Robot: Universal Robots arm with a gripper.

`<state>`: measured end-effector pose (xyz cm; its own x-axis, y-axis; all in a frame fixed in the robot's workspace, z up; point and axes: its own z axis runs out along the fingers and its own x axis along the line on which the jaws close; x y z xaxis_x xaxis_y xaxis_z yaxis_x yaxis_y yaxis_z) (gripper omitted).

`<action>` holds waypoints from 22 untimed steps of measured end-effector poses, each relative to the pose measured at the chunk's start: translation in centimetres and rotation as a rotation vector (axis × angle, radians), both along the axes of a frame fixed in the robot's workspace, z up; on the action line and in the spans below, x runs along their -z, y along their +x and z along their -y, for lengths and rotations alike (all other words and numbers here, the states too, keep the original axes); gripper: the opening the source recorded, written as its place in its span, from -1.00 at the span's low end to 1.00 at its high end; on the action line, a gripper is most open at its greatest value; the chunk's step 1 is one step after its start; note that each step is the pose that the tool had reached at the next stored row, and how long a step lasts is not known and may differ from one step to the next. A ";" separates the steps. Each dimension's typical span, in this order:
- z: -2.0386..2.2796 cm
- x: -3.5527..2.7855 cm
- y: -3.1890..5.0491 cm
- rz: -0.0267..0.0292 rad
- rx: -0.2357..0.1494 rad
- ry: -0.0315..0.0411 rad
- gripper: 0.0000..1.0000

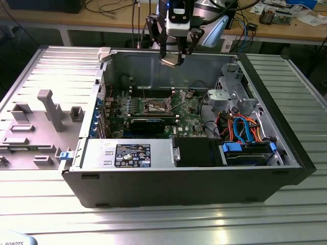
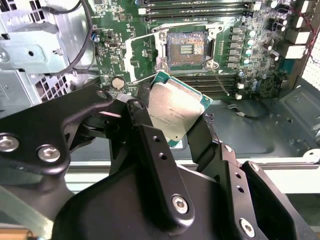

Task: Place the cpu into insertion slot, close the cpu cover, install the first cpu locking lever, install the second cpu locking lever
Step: 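Place the cpu into insertion slot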

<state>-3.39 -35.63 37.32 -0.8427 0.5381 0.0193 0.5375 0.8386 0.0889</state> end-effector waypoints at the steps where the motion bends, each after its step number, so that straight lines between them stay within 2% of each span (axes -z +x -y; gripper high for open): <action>1: 0.00 0.00 0.00 0.0000 0.001 0.0000 0.08; 10: 0.00 0.00 0.00 0.0001 0.010 0.0001 0.08; 11: 0.00 0.00 0.00 0.0001 0.020 0.0000 0.08; 13: 0.00 0.02 0.00 0.0001 0.067 0.0000 0.08; 14: 0.00 0.02 0.00 0.0000 0.072 0.0000 0.08; 22: 0.00 0.02 0.00 0.0000 0.073 0.0000 0.08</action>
